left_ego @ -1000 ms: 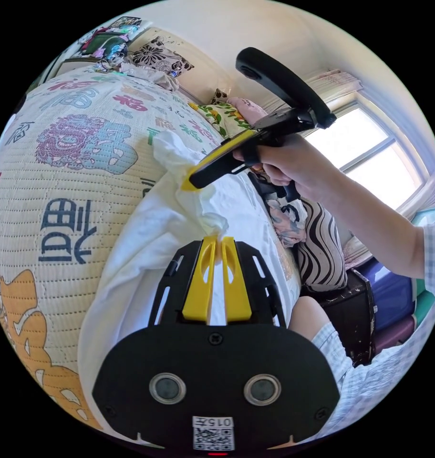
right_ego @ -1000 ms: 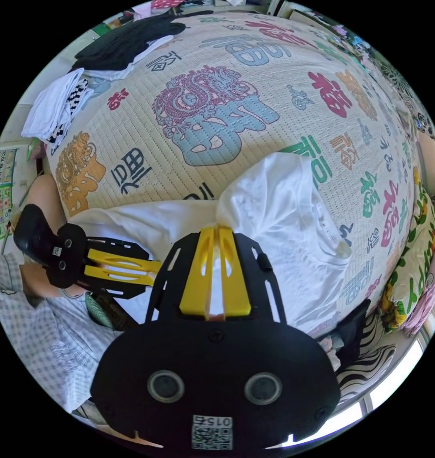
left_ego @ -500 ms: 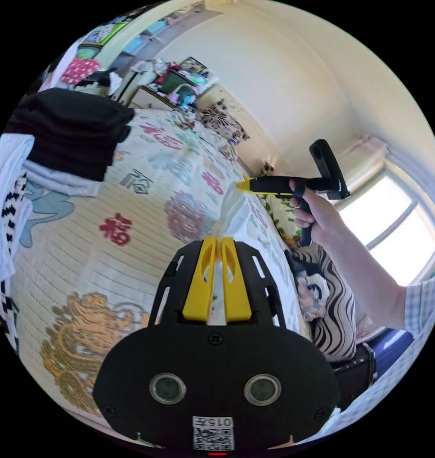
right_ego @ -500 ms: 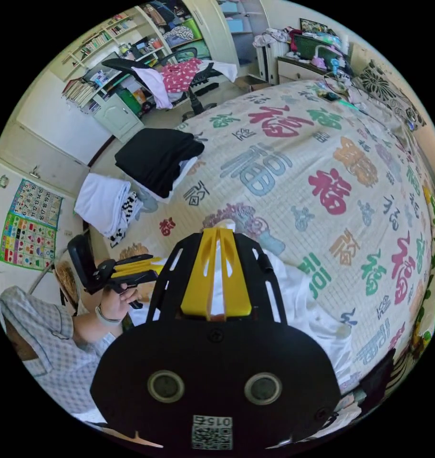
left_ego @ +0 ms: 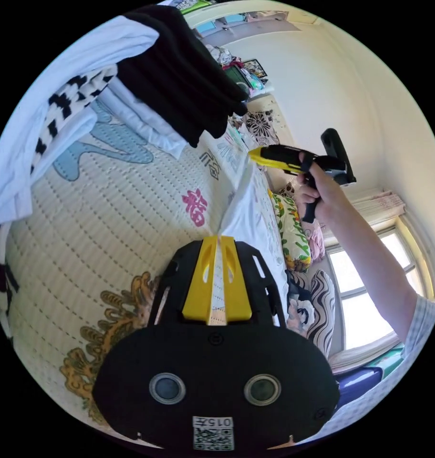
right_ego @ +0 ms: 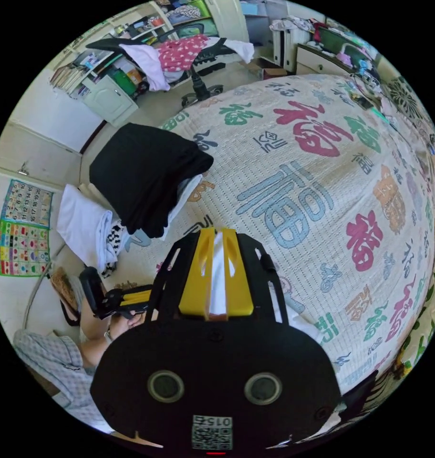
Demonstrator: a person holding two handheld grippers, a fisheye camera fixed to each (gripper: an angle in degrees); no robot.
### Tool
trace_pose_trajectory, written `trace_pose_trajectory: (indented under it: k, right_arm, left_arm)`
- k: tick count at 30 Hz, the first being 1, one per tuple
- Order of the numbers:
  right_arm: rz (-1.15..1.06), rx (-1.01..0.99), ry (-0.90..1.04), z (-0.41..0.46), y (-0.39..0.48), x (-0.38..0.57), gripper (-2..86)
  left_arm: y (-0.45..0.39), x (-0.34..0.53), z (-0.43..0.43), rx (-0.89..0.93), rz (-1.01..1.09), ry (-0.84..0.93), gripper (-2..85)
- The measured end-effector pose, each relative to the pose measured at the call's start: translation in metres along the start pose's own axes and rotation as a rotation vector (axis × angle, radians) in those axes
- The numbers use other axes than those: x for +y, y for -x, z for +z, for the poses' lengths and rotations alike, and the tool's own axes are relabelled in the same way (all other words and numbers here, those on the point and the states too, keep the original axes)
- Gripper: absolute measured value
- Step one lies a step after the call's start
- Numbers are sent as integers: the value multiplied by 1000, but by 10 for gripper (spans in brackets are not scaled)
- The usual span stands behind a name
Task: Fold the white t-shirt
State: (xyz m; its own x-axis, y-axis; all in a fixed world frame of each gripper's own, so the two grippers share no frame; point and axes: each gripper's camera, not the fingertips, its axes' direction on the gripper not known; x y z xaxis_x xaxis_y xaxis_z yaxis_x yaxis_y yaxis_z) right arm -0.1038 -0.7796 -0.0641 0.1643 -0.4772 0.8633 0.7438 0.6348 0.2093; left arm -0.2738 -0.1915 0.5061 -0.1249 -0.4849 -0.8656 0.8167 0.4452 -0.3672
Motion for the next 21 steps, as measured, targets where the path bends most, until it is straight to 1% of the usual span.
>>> trace_pose_trajectory:
  k: [2,4,5,7,8,9,10,11,12,13,14,15,16,17,19,21]
  right_arm:
    - [-4,-20,-66,-27,1,22,64]
    - [-48,-49,-122,-61,5,68,75]
    - [-55,-61,-132,-69,5,83,78]
    - [-49,-117,-209,-104,1,153,84]
    - [-33,-129,-228,-112,-2,173,85]
    - [9,-144,-266,-128,-9,216,85]
    - [72,-140,-300,-140,-18,261,86]
    - [109,-134,-311,-145,-22,285,86]
    - [181,-112,-306,-151,-30,330,86]
    - [269,-68,-278,-153,-37,376,88]
    - [317,-49,-263,-153,-41,398,89]
    - [407,-32,-228,-151,-46,442,91]
    - [493,-40,-207,-150,-51,484,92]
    - [534,-44,-201,-149,-52,504,92]
    - [678,-49,-185,-145,-56,573,94]
    - [747,-54,-153,-142,-57,610,98]
  left_arm:
    - [-8,0,-4,3,20,19,22]
    - [-20,2,-9,19,65,69,37]
    - [-28,5,-10,0,105,129,47]
    - [-40,13,-6,-48,178,248,59]
    - [-47,20,0,-86,212,331,68]
    - [-54,29,7,-113,248,412,78]
    - [-57,34,12,-127,263,451,80]
    - [-61,44,22,-153,285,525,84]
    - [-66,55,35,-172,310,598,83]
    - [-69,60,42,-187,325,633,83]
    - [-74,70,53,-225,355,655,74]
    - [-81,76,58,-274,390,630,52]
    - [-85,78,62,-304,407,651,35]
    - [-90,83,72,-297,412,708,14]
    - [-95,89,85,-286,398,782,7]
    - [-105,97,90,-360,433,780,6]
